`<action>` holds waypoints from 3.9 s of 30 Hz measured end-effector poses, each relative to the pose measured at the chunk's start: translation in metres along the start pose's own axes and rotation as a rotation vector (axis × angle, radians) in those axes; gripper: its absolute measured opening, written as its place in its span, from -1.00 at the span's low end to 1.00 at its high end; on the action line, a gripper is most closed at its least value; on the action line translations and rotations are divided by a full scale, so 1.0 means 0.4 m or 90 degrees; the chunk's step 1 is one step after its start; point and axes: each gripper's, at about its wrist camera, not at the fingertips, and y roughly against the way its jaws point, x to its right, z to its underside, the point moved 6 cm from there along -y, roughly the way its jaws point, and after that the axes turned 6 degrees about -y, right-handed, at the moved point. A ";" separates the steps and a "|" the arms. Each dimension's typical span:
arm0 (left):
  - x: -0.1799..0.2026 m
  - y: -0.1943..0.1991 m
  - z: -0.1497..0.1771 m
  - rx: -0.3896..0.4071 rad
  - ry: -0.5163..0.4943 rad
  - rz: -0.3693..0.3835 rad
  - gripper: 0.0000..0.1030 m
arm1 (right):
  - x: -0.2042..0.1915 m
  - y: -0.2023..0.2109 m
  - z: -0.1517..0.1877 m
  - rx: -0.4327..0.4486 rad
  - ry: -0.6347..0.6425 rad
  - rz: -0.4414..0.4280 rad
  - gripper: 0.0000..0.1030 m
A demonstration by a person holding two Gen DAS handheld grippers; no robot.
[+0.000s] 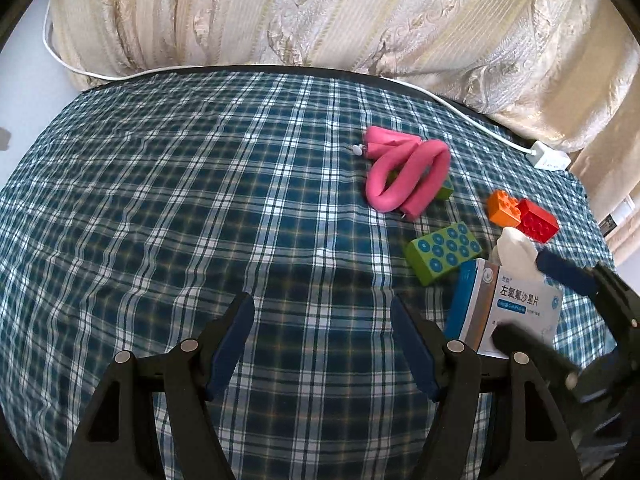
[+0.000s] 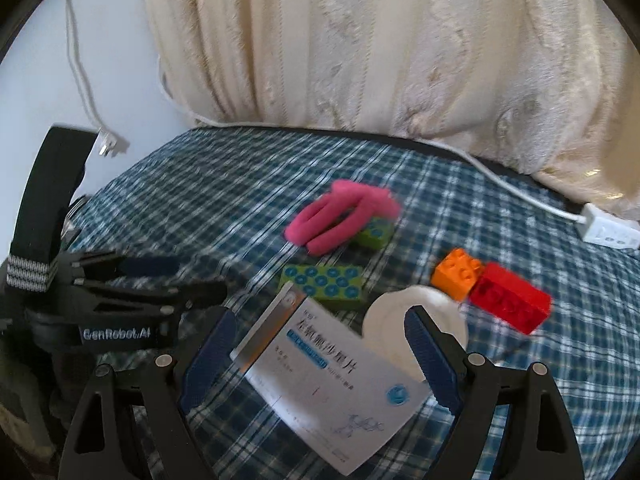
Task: Organize objects
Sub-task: 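Lower right tool onto white medicine box and close on it, then close left tool on blue-dotted green block while right tool holds medicine box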
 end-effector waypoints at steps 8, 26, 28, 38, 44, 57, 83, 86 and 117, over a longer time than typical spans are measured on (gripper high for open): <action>0.003 0.000 0.002 0.000 0.001 0.001 0.39 | -0.046 0.016 0.067 -0.037 0.042 -0.023 0.73; 0.011 0.005 0.004 0.000 -0.005 0.009 0.39 | 0.010 0.008 0.059 -0.030 -0.009 -0.003 0.73; 0.014 0.005 0.005 0.000 -0.006 0.010 0.39 | 0.014 0.001 0.058 -0.035 -0.009 -0.003 0.73; 0.013 0.000 0.007 -0.003 -0.002 0.010 0.39 | 0.017 -0.028 0.067 -0.075 -0.029 -0.055 0.73; 0.015 0.001 0.008 -0.001 0.000 0.010 0.39 | -0.056 -0.021 0.110 -0.100 0.039 -0.064 0.73; 0.001 0.002 0.003 0.000 0.003 0.002 0.39 | -0.067 -0.062 0.076 -0.086 0.050 0.023 0.72; 0.098 -0.019 -0.008 -0.006 -0.085 0.006 0.39 | 0.152 0.115 0.191 -0.026 -0.163 0.169 0.32; 0.124 -0.020 -0.018 -0.003 -0.112 0.002 0.39 | 0.157 0.120 0.192 -0.021 -0.174 0.159 0.32; 0.219 -0.117 -0.086 -0.032 -0.106 0.026 0.39 | 0.163 0.124 0.191 -0.013 -0.194 0.134 0.35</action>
